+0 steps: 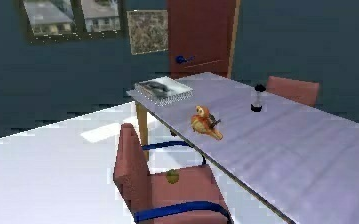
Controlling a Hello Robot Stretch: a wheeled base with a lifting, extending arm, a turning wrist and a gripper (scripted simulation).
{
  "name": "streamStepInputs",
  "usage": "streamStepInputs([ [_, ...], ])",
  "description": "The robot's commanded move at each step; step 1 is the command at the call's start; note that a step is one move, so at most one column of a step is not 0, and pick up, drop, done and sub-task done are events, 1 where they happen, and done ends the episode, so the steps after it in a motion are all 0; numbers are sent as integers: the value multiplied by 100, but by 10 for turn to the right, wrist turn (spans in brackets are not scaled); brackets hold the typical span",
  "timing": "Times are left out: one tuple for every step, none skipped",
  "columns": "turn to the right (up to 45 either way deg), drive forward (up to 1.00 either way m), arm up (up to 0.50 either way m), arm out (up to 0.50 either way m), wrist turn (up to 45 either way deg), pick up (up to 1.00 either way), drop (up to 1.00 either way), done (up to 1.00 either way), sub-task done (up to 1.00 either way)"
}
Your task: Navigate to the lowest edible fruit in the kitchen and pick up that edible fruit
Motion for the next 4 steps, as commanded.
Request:
streamStepInputs([
  [60,0,0,0,0,0,0,0,0],
  [0,35,0,0,0,0,0,0,0],
  [-450,0,0,0,0,0,0,0,0],
  [-450,0,0,0,0,0,0,0,0],
])
